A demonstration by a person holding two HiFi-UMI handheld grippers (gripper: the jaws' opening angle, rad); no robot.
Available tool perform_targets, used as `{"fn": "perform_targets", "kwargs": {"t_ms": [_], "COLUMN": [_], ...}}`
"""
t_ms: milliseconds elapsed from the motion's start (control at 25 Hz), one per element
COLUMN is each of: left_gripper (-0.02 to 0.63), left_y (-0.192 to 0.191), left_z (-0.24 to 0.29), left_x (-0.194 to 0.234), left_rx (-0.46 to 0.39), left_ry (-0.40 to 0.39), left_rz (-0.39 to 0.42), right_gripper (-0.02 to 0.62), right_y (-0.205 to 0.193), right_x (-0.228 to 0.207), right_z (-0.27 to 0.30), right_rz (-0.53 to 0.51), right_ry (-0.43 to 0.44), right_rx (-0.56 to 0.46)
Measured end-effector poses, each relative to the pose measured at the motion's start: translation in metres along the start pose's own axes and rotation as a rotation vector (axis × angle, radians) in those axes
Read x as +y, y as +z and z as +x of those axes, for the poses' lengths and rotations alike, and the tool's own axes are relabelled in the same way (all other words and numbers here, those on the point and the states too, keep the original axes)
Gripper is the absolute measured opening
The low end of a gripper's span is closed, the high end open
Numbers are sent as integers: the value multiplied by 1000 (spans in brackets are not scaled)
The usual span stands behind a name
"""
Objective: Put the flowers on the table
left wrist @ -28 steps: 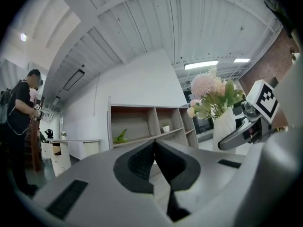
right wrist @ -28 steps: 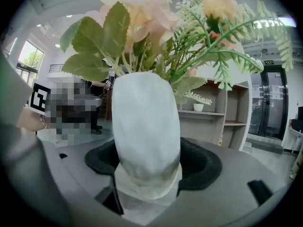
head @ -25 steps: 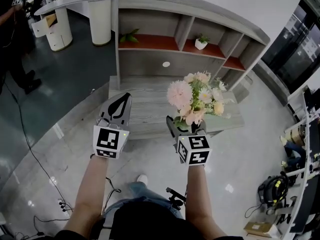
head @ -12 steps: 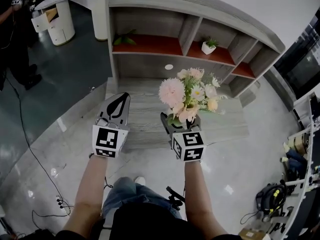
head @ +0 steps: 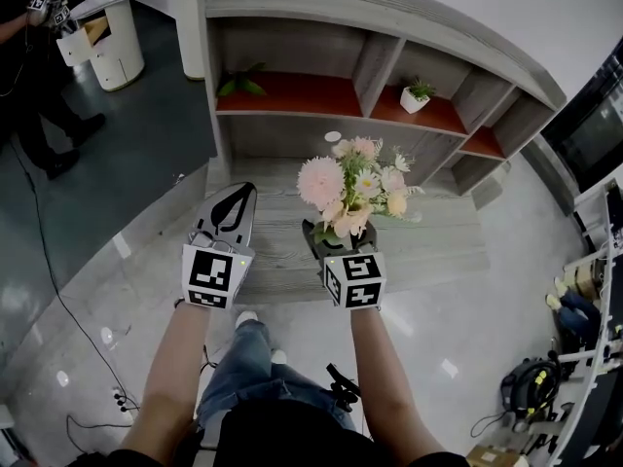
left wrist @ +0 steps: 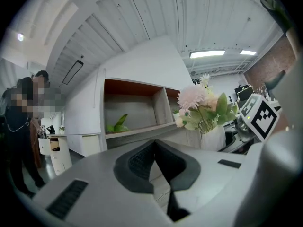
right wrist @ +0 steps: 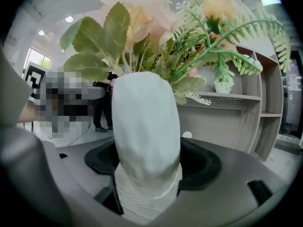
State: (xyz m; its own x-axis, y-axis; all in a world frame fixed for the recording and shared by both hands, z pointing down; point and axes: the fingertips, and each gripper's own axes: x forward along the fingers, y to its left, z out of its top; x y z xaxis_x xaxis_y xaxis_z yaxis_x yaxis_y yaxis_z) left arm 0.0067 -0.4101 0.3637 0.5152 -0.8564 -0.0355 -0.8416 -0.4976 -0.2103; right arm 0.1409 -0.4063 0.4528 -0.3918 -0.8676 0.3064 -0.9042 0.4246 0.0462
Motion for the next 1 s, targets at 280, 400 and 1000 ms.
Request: {"fn": "perform_targets", "kwargs": {"t_ms": [280, 400, 1000], "left_gripper": [11, 11, 11], "left_y": [-12, -19, -54], "left_z": [19, 25, 43], "left_x": [5, 11, 33], "left_rx": [10, 17, 81], "left_ry": [-57, -62, -110], "left_rz": [-7, -29, -30], "right_gripper": [376, 376, 376], "right_y": [-19, -26, -74], "right_x": [2, -1, 7], "right_z": [37, 52, 120], "right_rz": [-3, 12, 21], "right_ry": [21, 11, 52], "right_rx": [-2, -21, 50]}}
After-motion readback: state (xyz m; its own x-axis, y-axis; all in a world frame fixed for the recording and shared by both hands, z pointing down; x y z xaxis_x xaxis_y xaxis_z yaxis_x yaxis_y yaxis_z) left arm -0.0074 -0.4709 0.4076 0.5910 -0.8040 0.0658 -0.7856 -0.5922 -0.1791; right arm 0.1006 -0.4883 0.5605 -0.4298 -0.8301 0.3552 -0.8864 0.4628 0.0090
